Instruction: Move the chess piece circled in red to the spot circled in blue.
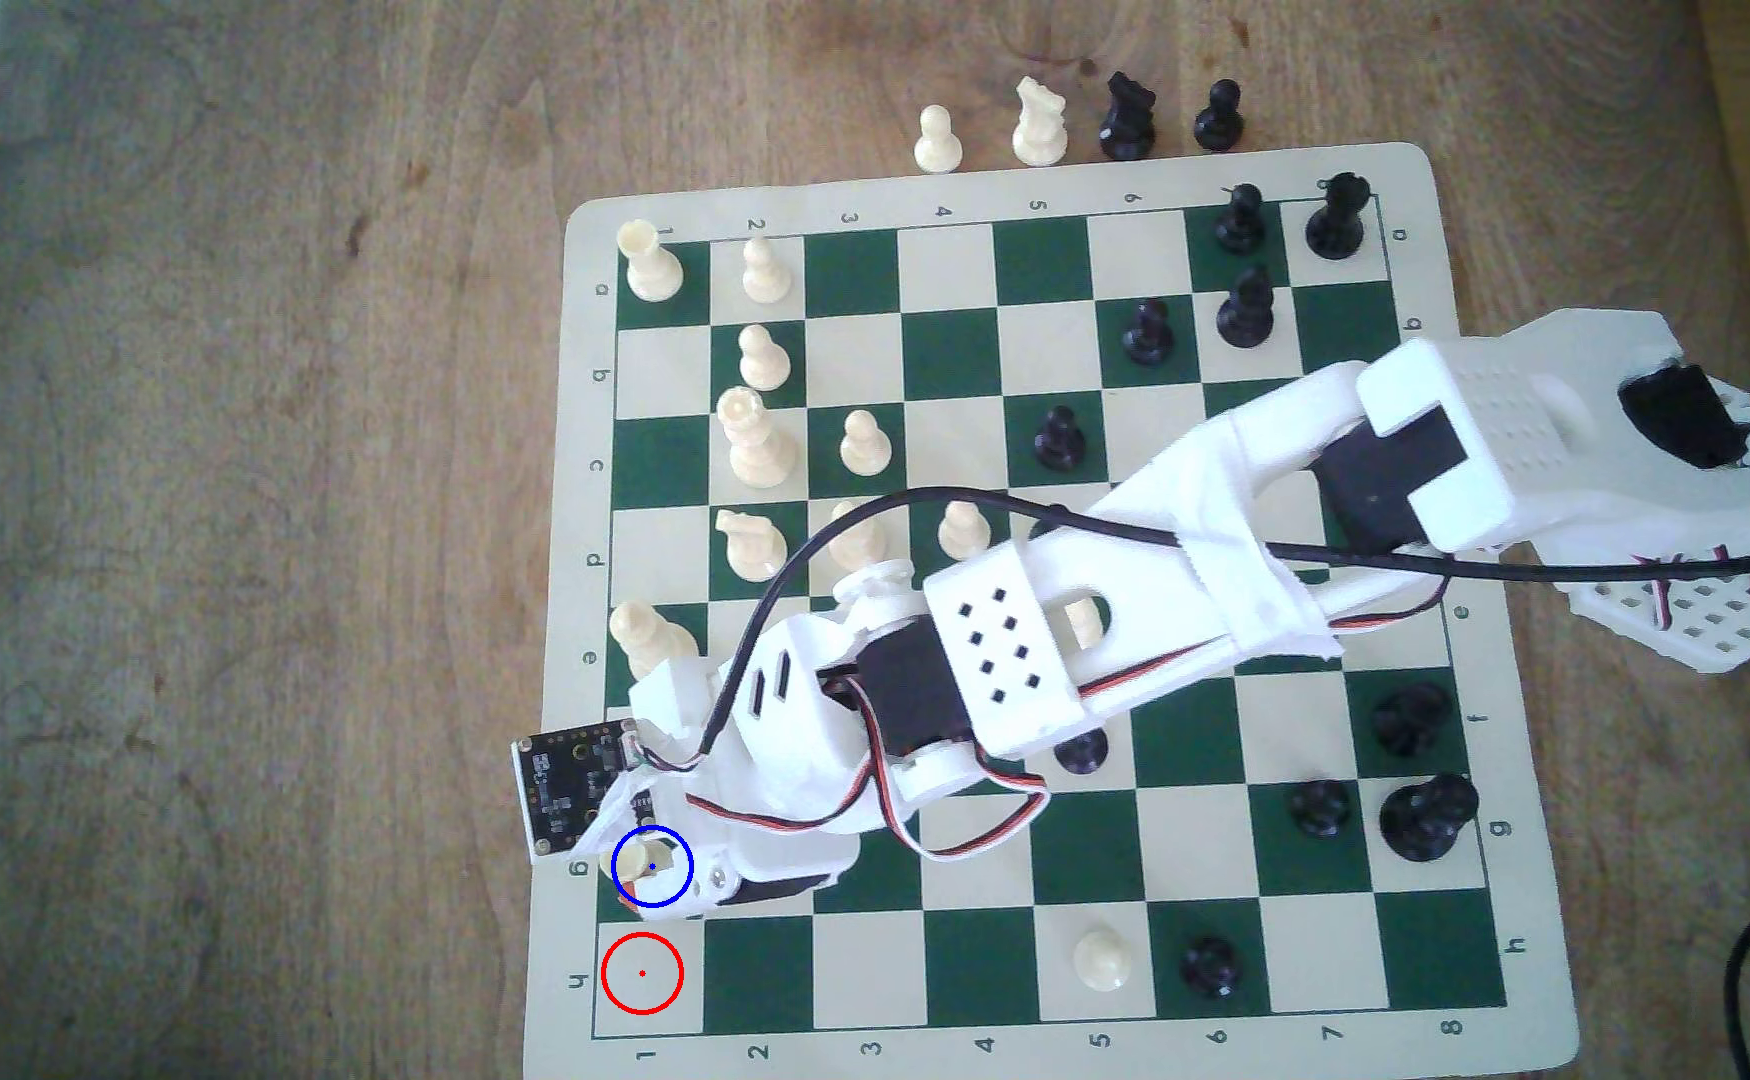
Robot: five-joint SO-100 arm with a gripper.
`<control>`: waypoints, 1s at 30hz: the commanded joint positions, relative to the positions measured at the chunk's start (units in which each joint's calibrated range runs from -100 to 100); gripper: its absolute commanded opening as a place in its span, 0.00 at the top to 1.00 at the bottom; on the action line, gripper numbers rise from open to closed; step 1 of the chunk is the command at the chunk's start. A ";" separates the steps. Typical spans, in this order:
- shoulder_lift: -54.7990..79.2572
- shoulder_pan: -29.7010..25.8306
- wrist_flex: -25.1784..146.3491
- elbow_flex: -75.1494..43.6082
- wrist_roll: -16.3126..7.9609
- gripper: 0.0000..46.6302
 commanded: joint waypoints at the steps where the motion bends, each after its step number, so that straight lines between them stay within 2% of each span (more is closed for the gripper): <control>1: -1.77 0.41 -0.41 -3.67 -0.05 0.98; 3: -1.77 0.41 -0.32 -3.67 -0.24 0.90; 4: -1.77 0.41 -0.24 -3.58 -0.29 0.81; 6: -1.77 0.41 -0.16 -3.58 -0.44 0.72; 12: -6.69 0.80 -0.49 0.86 -0.54 0.65; 13: -9.15 0.88 -0.57 3.40 -0.63 0.60; 25: -29.86 1.43 -1.22 20.17 -0.49 0.60; 30: -42.34 2.99 -2.29 38.49 -0.63 0.66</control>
